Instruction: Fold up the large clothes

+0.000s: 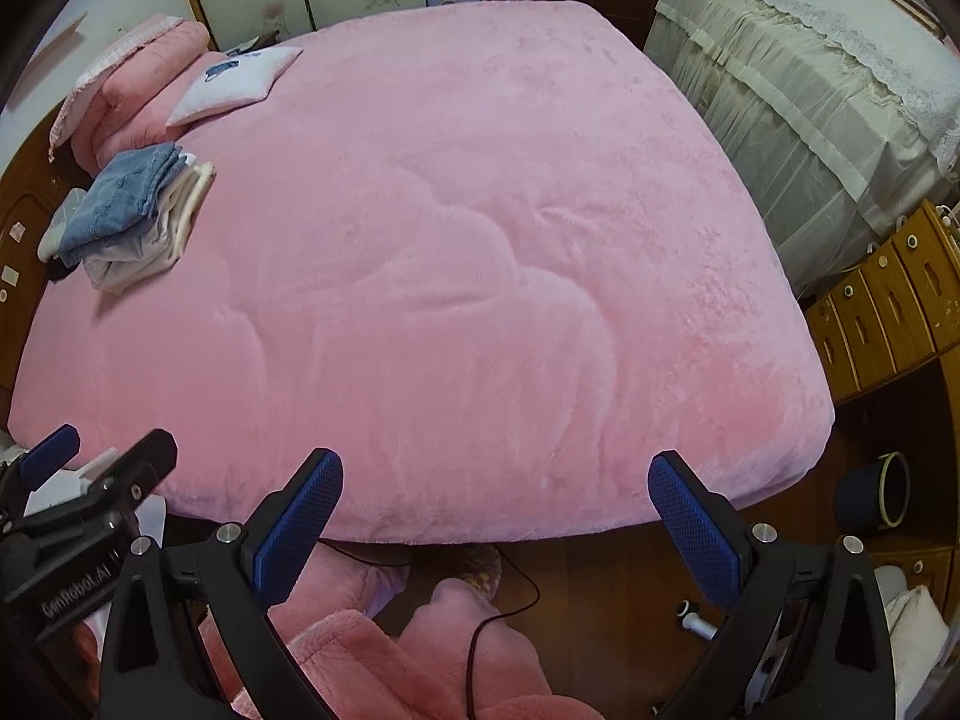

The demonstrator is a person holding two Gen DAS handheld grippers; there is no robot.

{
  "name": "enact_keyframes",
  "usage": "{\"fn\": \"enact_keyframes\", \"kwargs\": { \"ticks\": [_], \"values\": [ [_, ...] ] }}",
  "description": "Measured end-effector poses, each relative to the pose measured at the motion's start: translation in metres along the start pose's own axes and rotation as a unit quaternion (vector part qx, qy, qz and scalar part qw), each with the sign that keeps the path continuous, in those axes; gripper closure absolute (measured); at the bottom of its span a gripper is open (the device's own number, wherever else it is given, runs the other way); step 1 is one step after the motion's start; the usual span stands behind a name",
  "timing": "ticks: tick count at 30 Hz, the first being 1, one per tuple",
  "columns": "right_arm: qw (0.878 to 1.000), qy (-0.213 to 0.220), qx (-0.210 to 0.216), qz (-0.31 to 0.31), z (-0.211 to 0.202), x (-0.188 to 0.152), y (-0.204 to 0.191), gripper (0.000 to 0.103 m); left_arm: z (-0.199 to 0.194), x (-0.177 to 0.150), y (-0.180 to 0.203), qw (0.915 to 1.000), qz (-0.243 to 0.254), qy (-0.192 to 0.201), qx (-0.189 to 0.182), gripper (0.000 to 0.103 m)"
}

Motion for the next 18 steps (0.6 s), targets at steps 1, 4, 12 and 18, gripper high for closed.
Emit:
{"fn": "enact_keyframes", "kwargs": {
  "ticks": [1, 4, 12, 18],
  "values": [
    [1.0, -0.001, 0.0, -0.002, 0.002, 0.001, -0.001, 0.0, 0.0, 0.0, 0.0, 1.0, 0.002, 0.001, 0.003, 0.001],
    [1.0, -0.004, -0.002, -0.009, 0.009, 0.006, 0.001, 0.0, 0.002, 0.001, -0.002, 1.0, -0.002, 0.0, 0.004, 0.001],
    [1.0, -0.015, -0.014, -0.011, 0.019, 0.01, -0.004, 0.0, 0.007, 0.003, -0.001, 1.0, 0.002, -0.006, -0.001, 0.001],
    [0.999, -0.026, -0.02, -0.016, 0.027, 0.008, -0.006, 0.0, 0.009, 0.002, -0.002, 0.9999, 0.0, -0.012, -0.003, 0.001]
  ]
}}
Point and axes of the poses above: each gripper's, at about its wrist camera, not at the fingertips, and z roughly the way its jaws point, y to its right, x to its top, the point moved 10 cm from there along z, roughly the way its jaws point, and after that the axes turned 3 degrees about x, right-handed, at the moved point
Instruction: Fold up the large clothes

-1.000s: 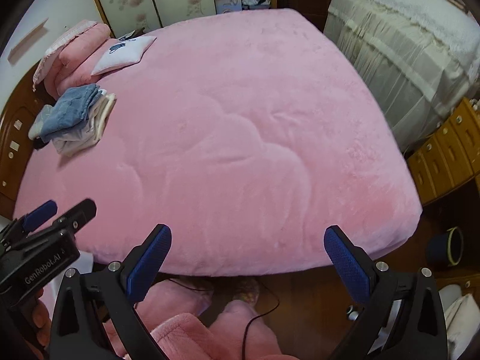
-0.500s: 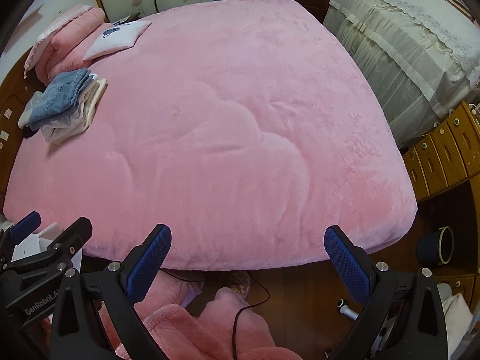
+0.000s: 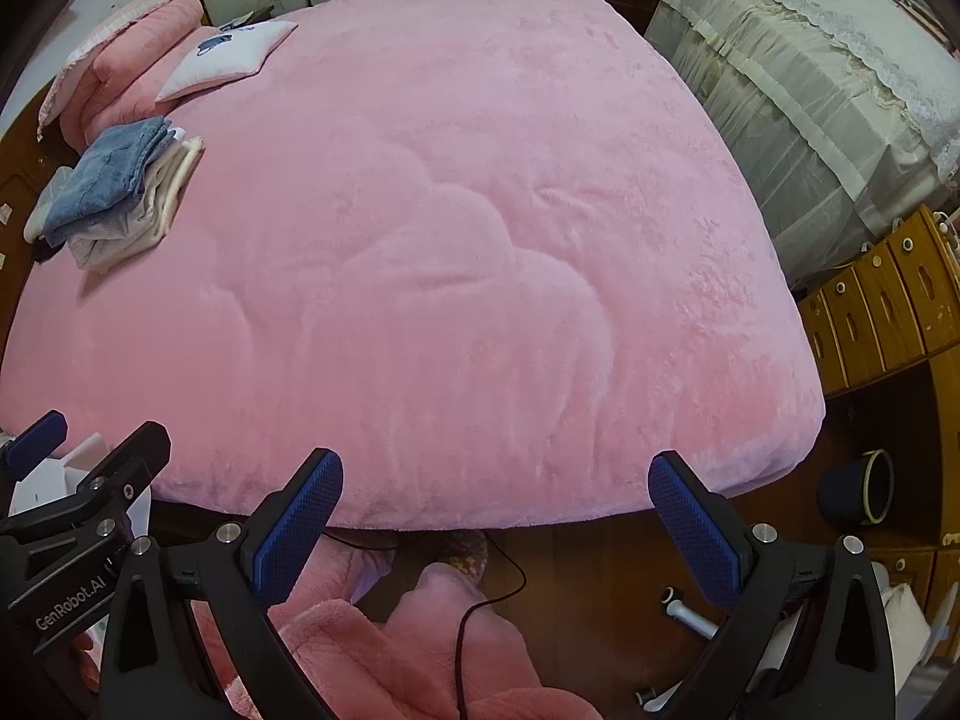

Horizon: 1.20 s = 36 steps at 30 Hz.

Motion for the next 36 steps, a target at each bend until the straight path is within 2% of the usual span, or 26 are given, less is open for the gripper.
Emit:
{"fn": "enact_keyframes", "kwargs": {
  "ticks": [23, 36],
  "values": [
    [0.999, -0.031, -0.003, -0.025, 0.026, 0.0, -0.013, 0.0, 0.006, -0.012, -0.01, 0.9993, -0.022, -0.029, 0.001, 0.001],
    [0.999, -0.029, -0.005, -0.034, 0.027, 0.001, -0.019, 0.0, 0.005, -0.009, -0.011, 0.9993, -0.026, -0.026, 0.01, 0.001]
  ]
}}
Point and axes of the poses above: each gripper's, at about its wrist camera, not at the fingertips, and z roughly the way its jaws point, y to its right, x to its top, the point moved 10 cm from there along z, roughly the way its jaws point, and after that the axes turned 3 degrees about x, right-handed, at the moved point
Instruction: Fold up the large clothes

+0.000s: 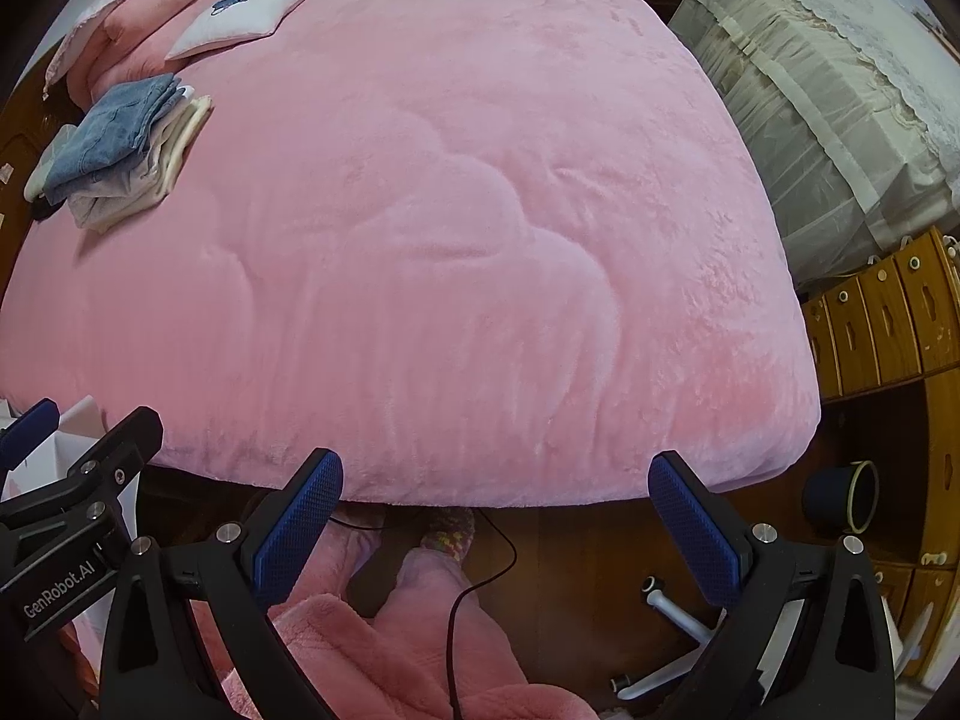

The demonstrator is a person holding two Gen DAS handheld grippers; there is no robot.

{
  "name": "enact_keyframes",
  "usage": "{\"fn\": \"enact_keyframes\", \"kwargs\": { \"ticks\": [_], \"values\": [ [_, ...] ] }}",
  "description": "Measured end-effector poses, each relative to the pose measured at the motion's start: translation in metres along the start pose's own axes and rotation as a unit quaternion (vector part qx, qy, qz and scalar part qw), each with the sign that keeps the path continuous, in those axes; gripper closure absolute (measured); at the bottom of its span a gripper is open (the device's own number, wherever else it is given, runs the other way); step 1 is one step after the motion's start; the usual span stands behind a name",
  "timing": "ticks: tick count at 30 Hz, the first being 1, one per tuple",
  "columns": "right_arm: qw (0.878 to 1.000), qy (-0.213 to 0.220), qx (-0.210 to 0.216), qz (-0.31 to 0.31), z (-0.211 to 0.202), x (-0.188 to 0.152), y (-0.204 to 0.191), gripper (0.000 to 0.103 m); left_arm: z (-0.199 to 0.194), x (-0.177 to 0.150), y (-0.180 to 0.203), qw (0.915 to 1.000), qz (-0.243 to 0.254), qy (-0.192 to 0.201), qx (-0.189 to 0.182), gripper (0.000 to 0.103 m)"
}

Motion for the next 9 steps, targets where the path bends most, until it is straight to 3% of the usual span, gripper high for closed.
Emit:
{"fn": "enact_keyframes", "kwargs": {
  "ticks": [9],
  "values": [
    [1.0, 0.0, 0.001, -0.001, 0.001, 0.0035, 0.0016, 0.0, -0.001, 0.0016, 0.0006, 1.0, 0.002, 0.001, 0.002, 0.001]
  ]
}}
Point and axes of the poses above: each gripper's, at about its wrist camera, not at the fingertips, and z roughly the way its jaws point, y to its right, x to its top, the point moved 10 cm from there along z, roughly the way its jaws point, and after that the axes turned 3 degrees about x, right-handed, at the moved point
